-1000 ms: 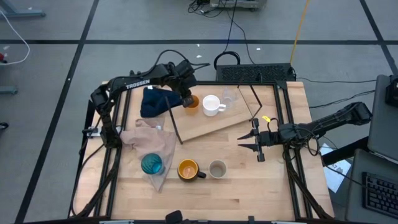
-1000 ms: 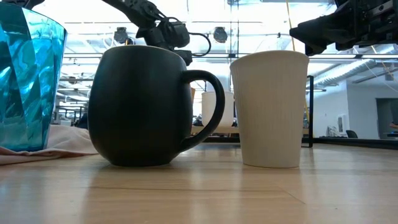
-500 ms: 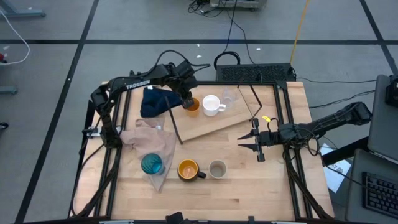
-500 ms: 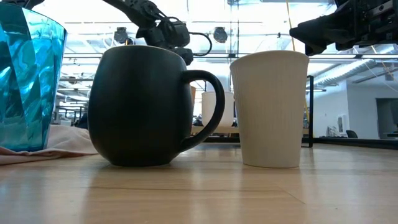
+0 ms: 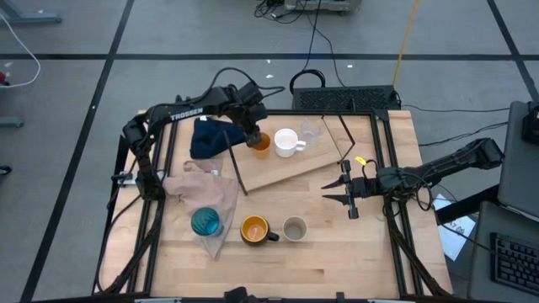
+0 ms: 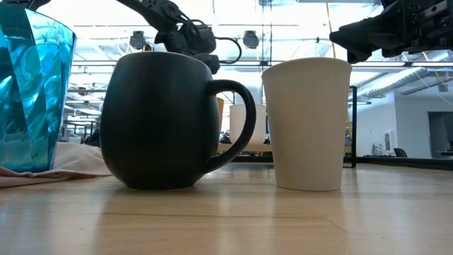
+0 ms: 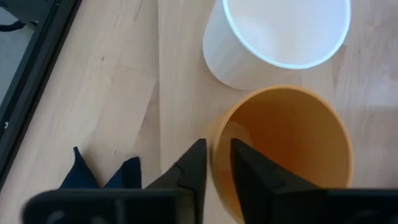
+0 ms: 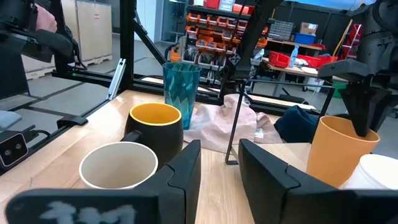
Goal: Stack small to large cups/mugs on shelf
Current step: Put the yellow cup on the shelf, then put the gray cup on the shelf aligned with the other transparent cup
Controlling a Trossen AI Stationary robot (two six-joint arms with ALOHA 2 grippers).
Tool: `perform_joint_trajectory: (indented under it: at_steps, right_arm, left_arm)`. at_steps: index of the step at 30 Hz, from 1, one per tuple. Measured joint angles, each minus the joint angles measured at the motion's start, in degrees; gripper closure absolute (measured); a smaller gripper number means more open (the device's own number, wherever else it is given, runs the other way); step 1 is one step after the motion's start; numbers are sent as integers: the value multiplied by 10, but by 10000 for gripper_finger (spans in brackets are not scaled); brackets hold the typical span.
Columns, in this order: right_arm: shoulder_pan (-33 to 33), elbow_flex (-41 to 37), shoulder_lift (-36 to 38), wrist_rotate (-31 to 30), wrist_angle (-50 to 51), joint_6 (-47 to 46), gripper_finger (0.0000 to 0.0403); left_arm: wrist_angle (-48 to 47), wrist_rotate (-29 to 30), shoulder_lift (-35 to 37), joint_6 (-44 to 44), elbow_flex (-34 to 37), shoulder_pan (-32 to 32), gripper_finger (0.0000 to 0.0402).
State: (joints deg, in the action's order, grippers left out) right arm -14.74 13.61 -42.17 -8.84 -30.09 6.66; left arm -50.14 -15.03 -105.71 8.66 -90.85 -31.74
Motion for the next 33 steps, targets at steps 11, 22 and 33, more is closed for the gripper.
perform_joint_trajectory:
  at_steps: [11, 22, 33]
  right_arm:
    - [0, 0, 0, 0, 0, 0, 303]
    - [0, 0, 0, 0, 0, 11, 303]
    - [0, 0, 1, 0, -20, 23, 303]
  left_arm:
    - [-31, 0, -1, -29, -24, -4, 203]
    - [-126, 11, -1, -32, -157, 20, 191]
    - [-137, 95, 175, -6, -219, 168, 224]
